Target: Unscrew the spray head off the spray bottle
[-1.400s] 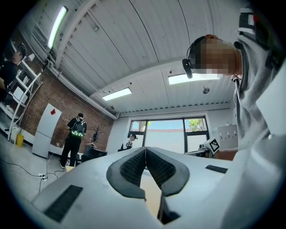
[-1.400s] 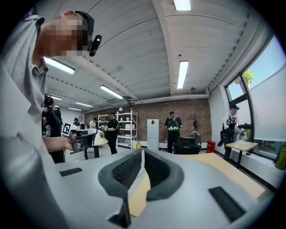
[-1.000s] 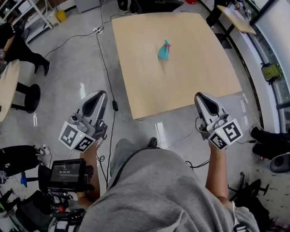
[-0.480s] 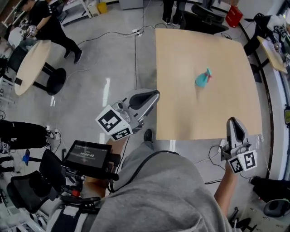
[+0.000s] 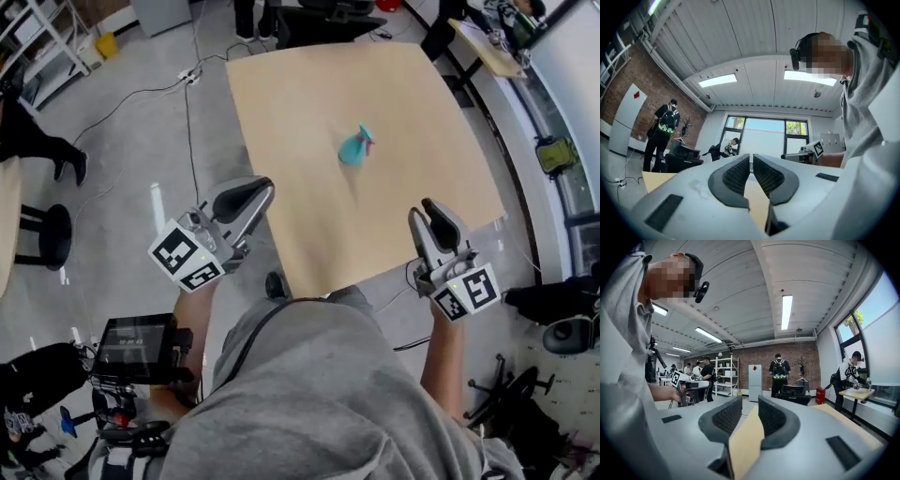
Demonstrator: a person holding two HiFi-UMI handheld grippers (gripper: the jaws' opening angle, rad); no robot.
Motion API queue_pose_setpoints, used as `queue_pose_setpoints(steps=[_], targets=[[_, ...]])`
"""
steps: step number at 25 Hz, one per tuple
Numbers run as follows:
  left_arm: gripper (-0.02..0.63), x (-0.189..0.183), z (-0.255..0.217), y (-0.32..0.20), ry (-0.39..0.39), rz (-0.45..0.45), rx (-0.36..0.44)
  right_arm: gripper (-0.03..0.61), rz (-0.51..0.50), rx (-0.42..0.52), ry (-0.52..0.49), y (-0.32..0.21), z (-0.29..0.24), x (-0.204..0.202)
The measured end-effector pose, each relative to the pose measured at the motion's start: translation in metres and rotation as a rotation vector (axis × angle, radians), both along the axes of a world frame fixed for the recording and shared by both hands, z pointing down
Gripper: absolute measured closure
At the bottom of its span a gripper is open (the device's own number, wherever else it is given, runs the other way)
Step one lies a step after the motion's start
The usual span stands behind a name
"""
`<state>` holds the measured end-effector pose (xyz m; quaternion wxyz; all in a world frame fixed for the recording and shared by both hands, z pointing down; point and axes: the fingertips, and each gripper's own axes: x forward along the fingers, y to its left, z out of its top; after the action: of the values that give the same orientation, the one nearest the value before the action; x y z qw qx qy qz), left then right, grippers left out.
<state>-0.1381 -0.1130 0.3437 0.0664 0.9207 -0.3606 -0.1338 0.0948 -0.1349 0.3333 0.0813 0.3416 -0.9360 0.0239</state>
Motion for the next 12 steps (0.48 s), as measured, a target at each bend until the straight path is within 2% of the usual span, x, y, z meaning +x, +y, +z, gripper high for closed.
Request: queue_pose_setpoints(steps=[5,6,9,10,12], targets=[[0.606,0.047,0.057,-0.075,-0.045,0.101,-0.058,0.489,0.055,-0.072,0.014,-0.036,0.028,0.022],[0.590,0.061,0.075,-0.091,-0.063,0.115,-0.074,0.489,0.069,-0.085,0.010,-0.044,0.036,0.031],[0.366,0.101,0.138,-0.138,-0.120,0.133,-0.145,0.489,0.091,-0.116,0.003,-0.062,0.063,0.055],[0.318,0.111,0.156,-0.149,-0.134,0.129,-0.169,0.489,0.093,-0.123,0.004,-0.065,0.068,0.059],[0.293,0.124,0.180,-0.163,-0.180,0.129,-0.187,0.489,0.095,-0.134,0.003,-0.066,0.068,0.061]])
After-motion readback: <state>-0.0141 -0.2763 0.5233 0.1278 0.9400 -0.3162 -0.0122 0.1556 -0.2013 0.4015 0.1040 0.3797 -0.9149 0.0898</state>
